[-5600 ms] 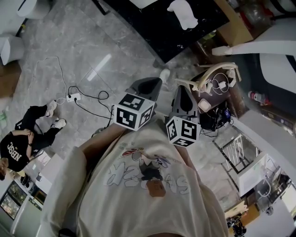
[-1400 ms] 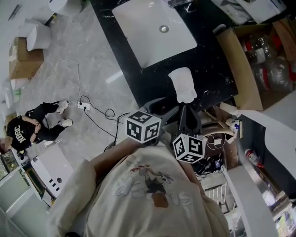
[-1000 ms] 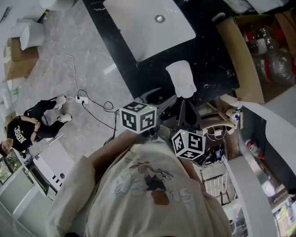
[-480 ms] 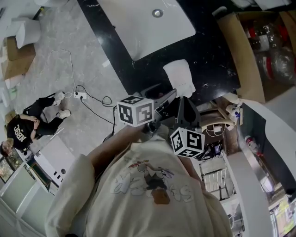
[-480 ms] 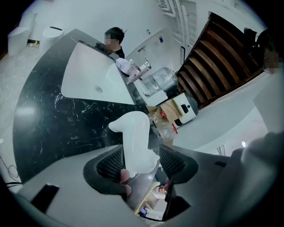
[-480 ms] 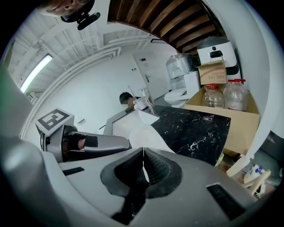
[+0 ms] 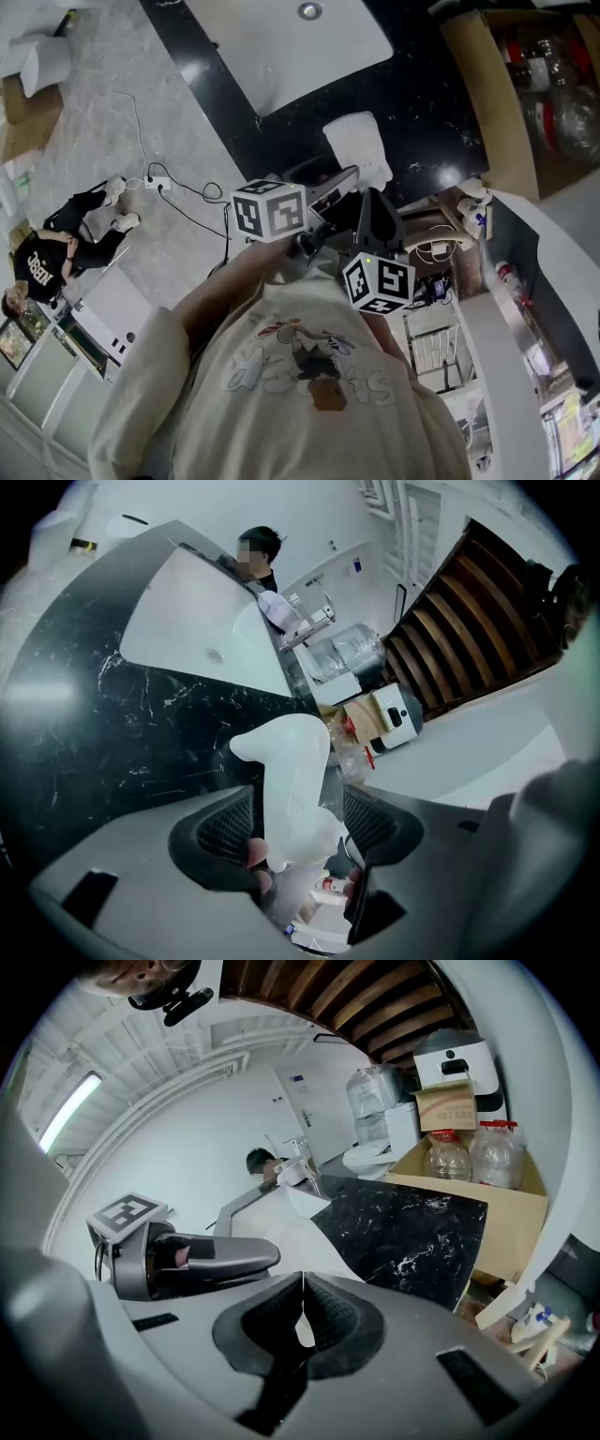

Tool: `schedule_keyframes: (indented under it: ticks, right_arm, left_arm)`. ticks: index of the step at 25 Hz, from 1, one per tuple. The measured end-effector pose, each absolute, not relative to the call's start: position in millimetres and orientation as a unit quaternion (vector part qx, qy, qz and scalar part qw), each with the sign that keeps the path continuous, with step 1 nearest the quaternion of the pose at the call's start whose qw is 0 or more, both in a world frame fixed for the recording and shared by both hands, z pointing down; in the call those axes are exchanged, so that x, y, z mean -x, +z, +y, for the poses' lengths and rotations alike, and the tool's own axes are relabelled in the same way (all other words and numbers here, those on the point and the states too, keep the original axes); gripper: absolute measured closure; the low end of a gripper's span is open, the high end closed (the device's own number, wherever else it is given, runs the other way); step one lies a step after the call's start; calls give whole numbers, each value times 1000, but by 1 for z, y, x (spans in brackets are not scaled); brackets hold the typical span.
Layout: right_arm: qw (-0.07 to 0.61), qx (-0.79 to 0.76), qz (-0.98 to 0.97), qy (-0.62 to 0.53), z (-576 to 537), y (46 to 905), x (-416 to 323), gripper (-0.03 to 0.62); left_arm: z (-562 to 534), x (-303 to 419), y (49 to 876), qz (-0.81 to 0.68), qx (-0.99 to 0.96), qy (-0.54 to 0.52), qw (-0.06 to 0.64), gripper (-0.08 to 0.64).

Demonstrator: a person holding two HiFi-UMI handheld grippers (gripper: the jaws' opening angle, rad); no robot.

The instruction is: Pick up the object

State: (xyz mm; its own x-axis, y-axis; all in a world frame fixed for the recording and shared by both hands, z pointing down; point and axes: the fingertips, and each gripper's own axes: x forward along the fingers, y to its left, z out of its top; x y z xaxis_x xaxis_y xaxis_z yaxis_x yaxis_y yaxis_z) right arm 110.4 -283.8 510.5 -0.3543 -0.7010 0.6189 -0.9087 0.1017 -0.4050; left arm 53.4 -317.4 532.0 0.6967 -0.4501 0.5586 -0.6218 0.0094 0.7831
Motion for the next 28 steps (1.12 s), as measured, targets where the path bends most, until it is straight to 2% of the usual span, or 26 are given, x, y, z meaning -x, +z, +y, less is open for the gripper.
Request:
schedule_keyframes:
  ticks: [14, 23, 28]
  right_arm:
    - [148, -547, -724, 393, -294, 526, -109, 574]
    - [150, -539, -731, 391, -296, 527, -106, 574]
    - [150, -540, -730, 390, -297, 527, -107, 574]
  left_arm:
    - [-336, -61, 554, -368, -688, 72, 621, 264]
    - [-343, -59, 566, -373, -701, 100, 600, 410]
    - [-343, -59, 566, -374, -713, 115, 582, 423]
